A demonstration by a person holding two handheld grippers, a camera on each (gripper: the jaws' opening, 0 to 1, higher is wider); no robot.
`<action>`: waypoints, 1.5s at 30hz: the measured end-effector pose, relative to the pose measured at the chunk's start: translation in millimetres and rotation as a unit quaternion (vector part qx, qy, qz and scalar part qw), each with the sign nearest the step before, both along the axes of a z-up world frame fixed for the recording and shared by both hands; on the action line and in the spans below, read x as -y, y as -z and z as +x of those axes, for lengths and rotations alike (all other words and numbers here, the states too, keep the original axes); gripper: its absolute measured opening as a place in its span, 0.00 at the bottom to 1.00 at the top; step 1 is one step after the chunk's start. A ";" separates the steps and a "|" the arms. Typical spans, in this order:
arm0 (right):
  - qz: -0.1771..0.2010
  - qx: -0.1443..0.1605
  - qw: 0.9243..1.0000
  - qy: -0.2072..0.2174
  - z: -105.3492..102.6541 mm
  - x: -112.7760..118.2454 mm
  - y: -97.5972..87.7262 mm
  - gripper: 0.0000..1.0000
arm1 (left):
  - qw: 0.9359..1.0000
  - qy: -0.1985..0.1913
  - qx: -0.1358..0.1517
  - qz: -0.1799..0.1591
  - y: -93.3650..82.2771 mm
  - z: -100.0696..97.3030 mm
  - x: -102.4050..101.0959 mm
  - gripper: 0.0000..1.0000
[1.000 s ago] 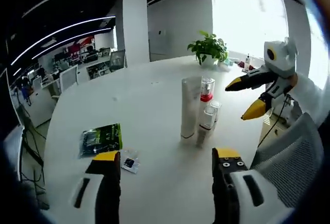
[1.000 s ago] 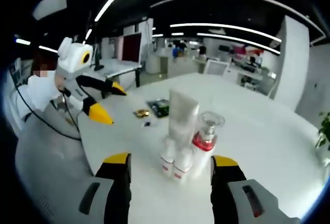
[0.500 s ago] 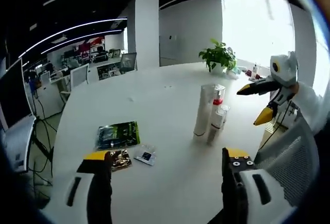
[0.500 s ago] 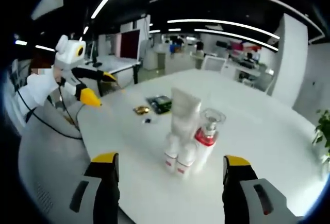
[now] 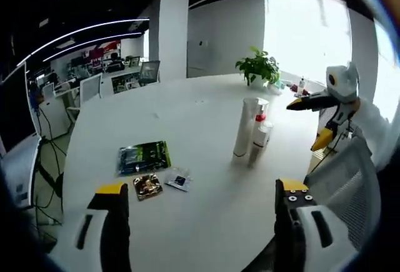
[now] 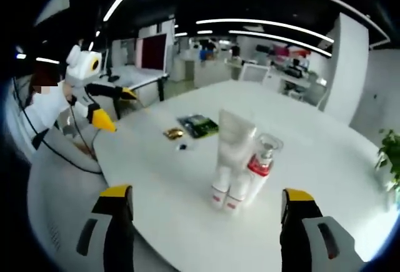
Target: Arrange the skincare products in the storage area until every visible bottle or jar stands upright without overlapping.
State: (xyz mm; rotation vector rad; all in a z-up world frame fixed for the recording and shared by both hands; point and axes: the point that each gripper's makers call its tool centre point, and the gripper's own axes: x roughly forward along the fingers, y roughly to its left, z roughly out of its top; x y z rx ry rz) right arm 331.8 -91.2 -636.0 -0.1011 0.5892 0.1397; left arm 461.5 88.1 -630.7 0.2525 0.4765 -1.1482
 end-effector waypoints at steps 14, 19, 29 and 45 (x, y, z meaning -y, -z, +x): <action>-0.006 -0.004 1.000 0.018 -0.5 -16.4 -2.7 0.99 | 1.000 0.018 -0.005 -0.004 -3.6 -7.9 -13.9 0.99; -0.007 -0.004 1.000 0.021 3.6 -22.0 -4.3 0.99 | 1.000 0.025 -0.011 -0.007 -5.1 -10.0 -18.1 0.99; -0.022 0.017 1.000 0.008 11.2 -39.9 -24.0 0.99 | 1.000 0.010 -0.010 -0.006 -5.0 -1.3 -35.5 0.99; -0.048 0.076 0.994 -0.066 48.2 -85.2 -61.0 0.90 | 0.999 0.021 -0.019 -0.024 1.1 -4.5 -36.5 0.99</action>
